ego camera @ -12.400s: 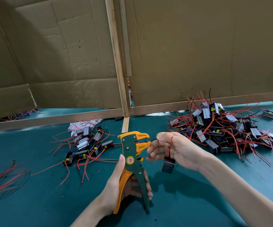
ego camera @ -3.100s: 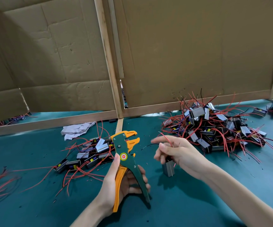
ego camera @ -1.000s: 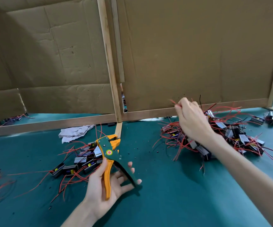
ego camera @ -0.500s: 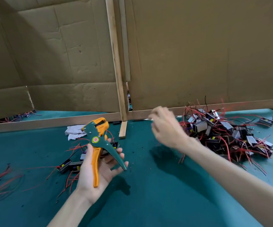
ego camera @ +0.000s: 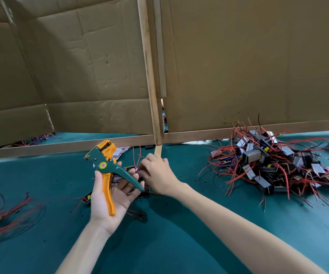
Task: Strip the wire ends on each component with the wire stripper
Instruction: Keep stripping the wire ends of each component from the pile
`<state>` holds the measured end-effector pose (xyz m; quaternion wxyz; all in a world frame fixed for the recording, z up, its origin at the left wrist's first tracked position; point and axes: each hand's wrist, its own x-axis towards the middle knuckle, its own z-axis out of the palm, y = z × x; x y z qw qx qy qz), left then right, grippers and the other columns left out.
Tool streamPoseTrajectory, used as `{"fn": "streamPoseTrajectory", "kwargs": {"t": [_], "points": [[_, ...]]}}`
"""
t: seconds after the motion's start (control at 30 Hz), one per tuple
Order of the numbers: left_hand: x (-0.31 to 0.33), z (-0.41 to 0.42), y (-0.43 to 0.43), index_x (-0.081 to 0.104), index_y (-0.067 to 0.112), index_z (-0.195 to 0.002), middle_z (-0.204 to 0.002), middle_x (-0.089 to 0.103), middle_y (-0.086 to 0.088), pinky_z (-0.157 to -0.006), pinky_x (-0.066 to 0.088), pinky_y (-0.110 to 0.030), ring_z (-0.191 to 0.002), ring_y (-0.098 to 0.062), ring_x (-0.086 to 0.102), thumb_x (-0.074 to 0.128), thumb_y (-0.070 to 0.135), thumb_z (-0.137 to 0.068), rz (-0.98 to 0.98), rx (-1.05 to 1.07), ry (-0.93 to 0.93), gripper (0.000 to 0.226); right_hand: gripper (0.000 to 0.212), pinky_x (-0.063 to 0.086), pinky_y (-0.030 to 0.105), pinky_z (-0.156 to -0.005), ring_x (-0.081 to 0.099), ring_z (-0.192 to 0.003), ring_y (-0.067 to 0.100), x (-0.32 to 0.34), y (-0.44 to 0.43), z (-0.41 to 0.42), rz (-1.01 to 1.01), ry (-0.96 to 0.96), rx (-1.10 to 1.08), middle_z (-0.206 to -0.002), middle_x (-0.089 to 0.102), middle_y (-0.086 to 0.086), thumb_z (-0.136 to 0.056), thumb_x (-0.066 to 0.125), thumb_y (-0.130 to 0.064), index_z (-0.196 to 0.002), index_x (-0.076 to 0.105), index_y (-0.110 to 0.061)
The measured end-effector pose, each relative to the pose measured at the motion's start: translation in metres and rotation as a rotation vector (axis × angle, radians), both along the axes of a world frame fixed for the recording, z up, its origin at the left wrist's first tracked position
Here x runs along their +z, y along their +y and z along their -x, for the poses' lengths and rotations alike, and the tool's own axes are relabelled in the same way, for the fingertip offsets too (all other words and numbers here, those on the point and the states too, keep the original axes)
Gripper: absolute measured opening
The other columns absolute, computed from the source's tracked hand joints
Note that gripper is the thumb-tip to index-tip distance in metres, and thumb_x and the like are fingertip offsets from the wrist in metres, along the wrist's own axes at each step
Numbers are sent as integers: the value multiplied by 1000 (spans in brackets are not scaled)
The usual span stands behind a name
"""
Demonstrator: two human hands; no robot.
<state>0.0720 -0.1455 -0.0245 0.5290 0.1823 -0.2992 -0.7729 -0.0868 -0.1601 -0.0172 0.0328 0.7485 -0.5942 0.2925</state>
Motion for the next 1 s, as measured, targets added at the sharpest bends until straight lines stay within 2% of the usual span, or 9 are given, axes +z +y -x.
{"fn": "streamPoseTrajectory", "kwargs": {"t": [0.1, 0.2, 0.27, 0.33, 0.43, 0.53, 0.67, 0.87, 1.0], "points": [[1, -2, 1, 71, 16, -106, -103, 70, -16, -73, 57, -43, -95, -27, 69, 43, 63, -90, 1, -26, 47, 57, 15, 29, 37, -89, 42, -110, 21, 11, 3, 7, 28, -259, -53, -119, 47, 6, -98, 52, -18, -105, 63, -11], [1, -1, 3, 67, 18, -115, -102, 69, -14, -74, 57, -42, -92, -25, 69, 43, 61, -91, 7, -71, 63, 55, 6, 44, 35, -93, 53, -94, 18, 27, 9, 20, -134, -667, -19, -109, 53, 5, -97, 55, -10, -96, 62, -10], [0, 0, 5, 66, 19, -116, -101, 69, -12, -76, 57, -42, -90, -23, 68, 41, 61, -92, 14, -102, 57, 54, 4, 50, 22, -80, 55, -77, 14, 36, 16, 28, -210, -876, 21, -96, 60, 7, -95, 58, -8, -94, 60, -11], [0, 2, 7, 67, 19, -115, -101, 68, -11, -77, 56, -42, -88, -23, 68, 40, 62, -93, 19, -133, 42, 55, 8, 40, 8, -62, 50, -68, 8, 40, 24, 36, -114, -701, 1, -93, 62, 7, -93, 60, -7, -89, 58, -13], [1, 4, 12, 66, 20, -117, -100, 66, -10, -76, 56, -42, -85, -23, 67, 41, 63, -91, 26, -176, 27, 56, 10, 45, 19, -75, 59, -80, 18, 36, 41, 51, -113, -509, 43, -94, 65, 10, -89, 63, 0, -85, 60, -9], [-2, 8, 15, 66, 20, -119, -98, 67, -11, -74, 56, -42, -83, -24, 67, 41, 62, -90, 15, -219, 12, 57, 18, 50, 34, -91, 65, -97, 31, 23, 64, 76, -249, -533, 77, -104, 68, 17, -83, 67, 6, -80, 61, -11], [-7, 16, 19, 63, 19, -125, -98, 67, -14, -73, 56, -43, -84, -26, 67, 40, 63, -90, 2, -267, -39, 60, 10, 50, 37, -81, 64, -80, 30, 0, 90, 106, -311, -667, 60, -88, 69, 10, -87, 67, -2, -81, 62, -7], [-12, 19, 22, 68, 19, -118, -95, 66, -16, -72, 56, -45, -82, -27, 66, 41, 62, -89, 11, -301, -95, 59, 37, 49, 26, -81, 72, -92, 22, -17, 92, 120, -202, -904, -42, -97, 57, 6, -88, 43, 22, -96, 46, -14], [-15, 21, 24, 65, 18, -122, -96, 66, -19, -72, 56, -48, -82, -29, 67, 38, 63, -89, 3, -327, -120, 62, 33, 49, 12, -77, 71, -93, 6, -22, 90, 125, -280, -908, -72, -106, 67, -2, -92, 49, 13, -108, 50, -16]]}}
